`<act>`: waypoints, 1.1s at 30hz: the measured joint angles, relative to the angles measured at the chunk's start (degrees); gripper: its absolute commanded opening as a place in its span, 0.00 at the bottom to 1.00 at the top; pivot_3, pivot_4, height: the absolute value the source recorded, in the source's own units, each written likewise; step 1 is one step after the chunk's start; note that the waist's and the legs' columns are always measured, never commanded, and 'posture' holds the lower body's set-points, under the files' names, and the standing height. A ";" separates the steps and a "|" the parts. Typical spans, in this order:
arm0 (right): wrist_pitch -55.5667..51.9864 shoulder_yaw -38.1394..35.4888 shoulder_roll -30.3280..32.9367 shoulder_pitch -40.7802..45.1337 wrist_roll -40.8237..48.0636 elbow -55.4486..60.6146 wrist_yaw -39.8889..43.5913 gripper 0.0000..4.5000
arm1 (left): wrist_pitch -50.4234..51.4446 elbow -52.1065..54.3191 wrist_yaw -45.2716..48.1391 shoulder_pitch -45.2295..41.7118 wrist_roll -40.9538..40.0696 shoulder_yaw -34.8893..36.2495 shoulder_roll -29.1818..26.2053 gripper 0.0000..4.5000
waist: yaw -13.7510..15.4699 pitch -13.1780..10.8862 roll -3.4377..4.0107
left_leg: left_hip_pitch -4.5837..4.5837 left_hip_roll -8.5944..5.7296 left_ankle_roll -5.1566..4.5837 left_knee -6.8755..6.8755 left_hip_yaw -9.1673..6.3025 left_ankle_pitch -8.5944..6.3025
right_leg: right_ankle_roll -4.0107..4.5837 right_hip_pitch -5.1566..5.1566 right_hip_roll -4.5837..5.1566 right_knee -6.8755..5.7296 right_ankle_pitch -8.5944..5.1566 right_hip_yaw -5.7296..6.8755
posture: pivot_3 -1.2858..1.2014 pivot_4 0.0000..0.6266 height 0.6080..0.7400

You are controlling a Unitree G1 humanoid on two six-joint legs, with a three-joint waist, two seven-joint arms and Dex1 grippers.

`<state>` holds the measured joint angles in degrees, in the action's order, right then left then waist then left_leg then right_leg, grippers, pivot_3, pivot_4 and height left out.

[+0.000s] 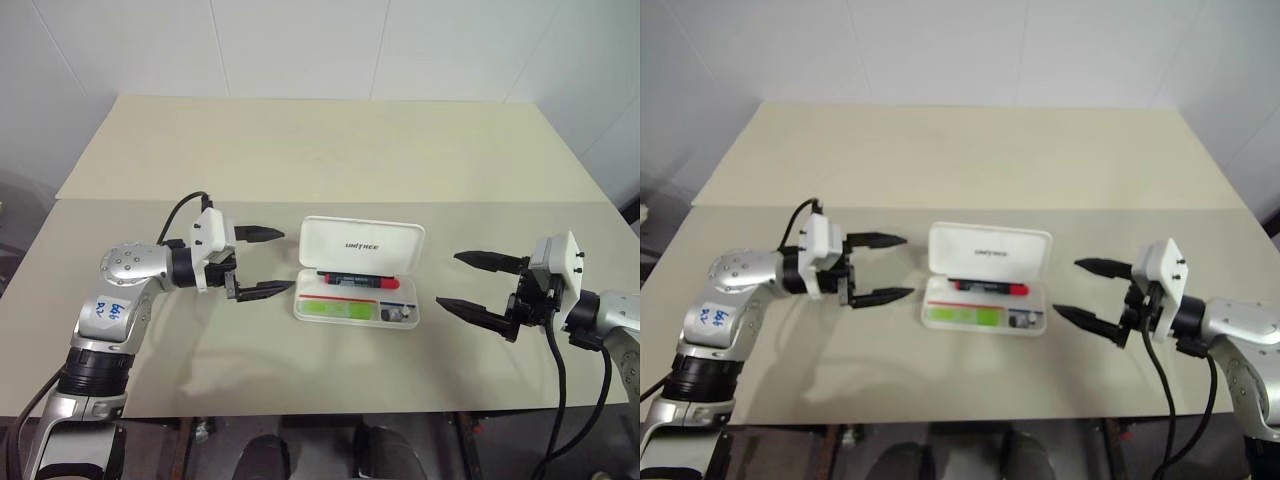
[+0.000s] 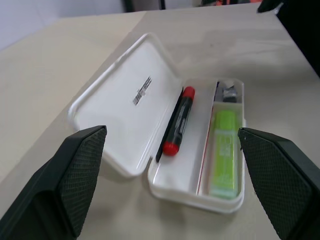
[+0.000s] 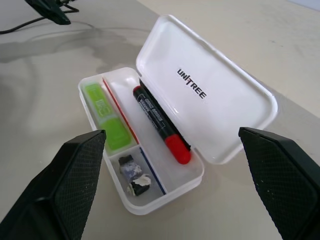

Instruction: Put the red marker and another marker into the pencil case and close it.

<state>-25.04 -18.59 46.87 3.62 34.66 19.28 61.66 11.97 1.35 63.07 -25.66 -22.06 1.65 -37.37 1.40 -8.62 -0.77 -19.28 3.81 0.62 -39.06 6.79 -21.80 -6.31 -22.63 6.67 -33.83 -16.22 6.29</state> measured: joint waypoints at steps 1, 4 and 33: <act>0.00 0.00 0.12 0.01 0.10 0.00 0.20 1.00 | -0.20 -0.01 0.16 0.17 -0.07 0.13 -0.13 0.92 | 0.03 0.00 0.00 | -0.01 -0.01 0.00 0.00 0.01 0.00 | 0.00 0.00 0.01 0.00 0.00 0.00 | 0.52 0.24 1.00; 0.04 0.00 0.82 0.18 0.44 0.00 1.38 1.00 | -0.88 -0.25 0.89 1.27 -0.28 1.38 -0.77 0.73 | 0.00 0.00 0.00 | -0.01 -0.01 -0.02 0.00 0.04 -0.01 | 0.00 0.00 0.02 0.02 0.00 0.00 | 0.52 0.24 1.00; 0.37 3.32 3.42 5.17 -0.78 -1.41 2.96 1.00 | -7.85 -24.70 -18.02 -13.90 14.05 -3.34 11.25 0.00 | 0.05 -0.01 -0.06 | -0.02 -0.02 0.00 -0.02 0.09 0.00 | -0.09 0.00 0.02 0.05 0.05 0.20 | 0.52 0.24 1.00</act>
<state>-24.67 -15.27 50.29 8.79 33.88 17.88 64.63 4.12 -23.35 45.05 -39.56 -8.01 -1.69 -26.12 1.45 -8.63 -0.83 -19.31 3.79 0.62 -39.08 6.88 -21.80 -6.40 -22.63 6.68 -33.78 -16.17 6.50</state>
